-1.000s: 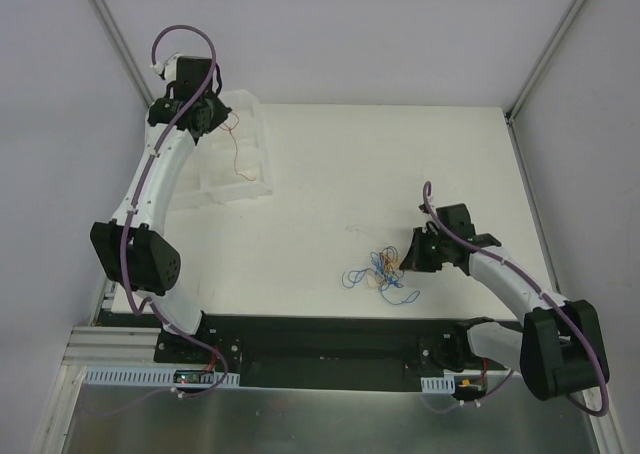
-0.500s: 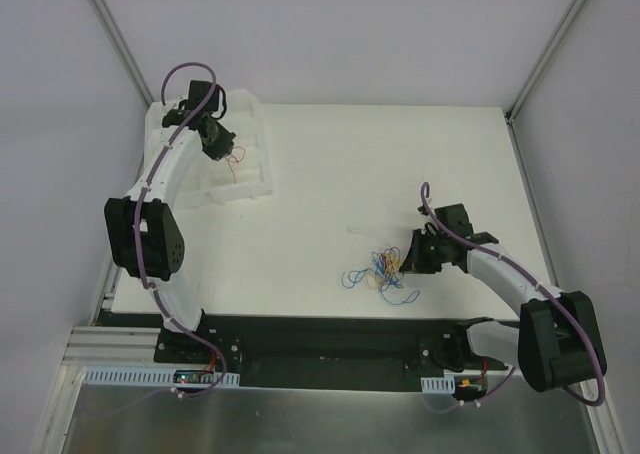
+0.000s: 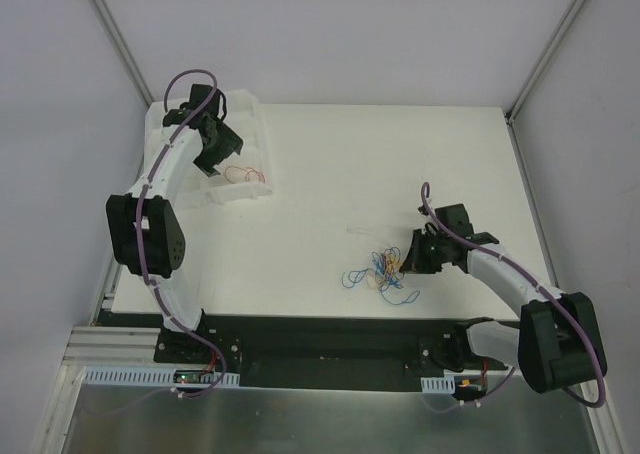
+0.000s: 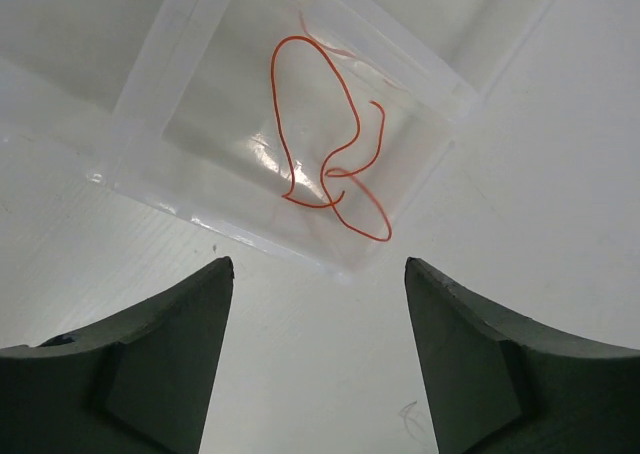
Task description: Untangle the cables
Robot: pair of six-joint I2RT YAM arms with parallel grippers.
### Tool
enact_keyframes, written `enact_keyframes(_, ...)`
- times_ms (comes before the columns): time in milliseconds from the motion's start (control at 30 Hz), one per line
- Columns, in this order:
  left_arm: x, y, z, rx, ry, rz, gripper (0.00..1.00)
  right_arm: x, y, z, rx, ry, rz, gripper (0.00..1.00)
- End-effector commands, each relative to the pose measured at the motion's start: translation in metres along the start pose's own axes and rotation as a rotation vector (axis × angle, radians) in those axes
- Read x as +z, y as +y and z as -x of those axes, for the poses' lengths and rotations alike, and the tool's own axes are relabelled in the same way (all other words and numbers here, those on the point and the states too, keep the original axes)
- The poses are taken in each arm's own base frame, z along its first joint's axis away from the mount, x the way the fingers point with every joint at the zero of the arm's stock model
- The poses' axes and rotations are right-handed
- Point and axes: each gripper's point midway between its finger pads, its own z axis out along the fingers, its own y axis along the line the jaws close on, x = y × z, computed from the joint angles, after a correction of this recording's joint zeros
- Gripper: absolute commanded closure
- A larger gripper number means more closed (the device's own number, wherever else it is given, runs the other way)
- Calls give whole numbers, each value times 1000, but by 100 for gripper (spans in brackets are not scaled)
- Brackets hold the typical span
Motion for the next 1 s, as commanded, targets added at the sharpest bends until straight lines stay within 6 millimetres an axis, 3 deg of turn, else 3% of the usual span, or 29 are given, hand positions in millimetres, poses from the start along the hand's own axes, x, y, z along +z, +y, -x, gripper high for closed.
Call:
enact_keyframes(0, -46, 0, 9, 56, -44, -67, 32, -8, 8, 12, -21, -23, 21, 99)
enact_keyframes(100, -51, -12, -23, 140, 67, -153, 36, -7, 10, 12, -17, -16, 28, 99)
enact_keyframes(200, -69, -49, -96, 347, 288, -395, 39, -6, 11, 12, -8, -5, 37, 99)
enact_keyframes(300, -90, -74, -179, 561, 470, -617, 39, -7, 15, 10, 5, 1, 52, 99)
enact_keyframes(433, -106, -74, -286, 811, 669, -711, 39, -10, 19, 9, 22, -2, 59, 98)
enact_keyframes(533, -113, -67, -342, 958, 763, -735, 40, -14, 17, 8, 30, 14, 35, 91)
enact_keyframes(667, -109, -61, -377, 996, 843, -708, 42, -20, 18, 3, 24, 47, 29, 80)
enact_keyframes(867, -92, -76, -376, 914, 794, -622, 28, -26, 26, -6, 16, 41, 82, 55)
enact_keyframes(967, -74, -80, -372, 772, 819, -528, 27, -24, 34, -6, 3, 29, 131, 47)
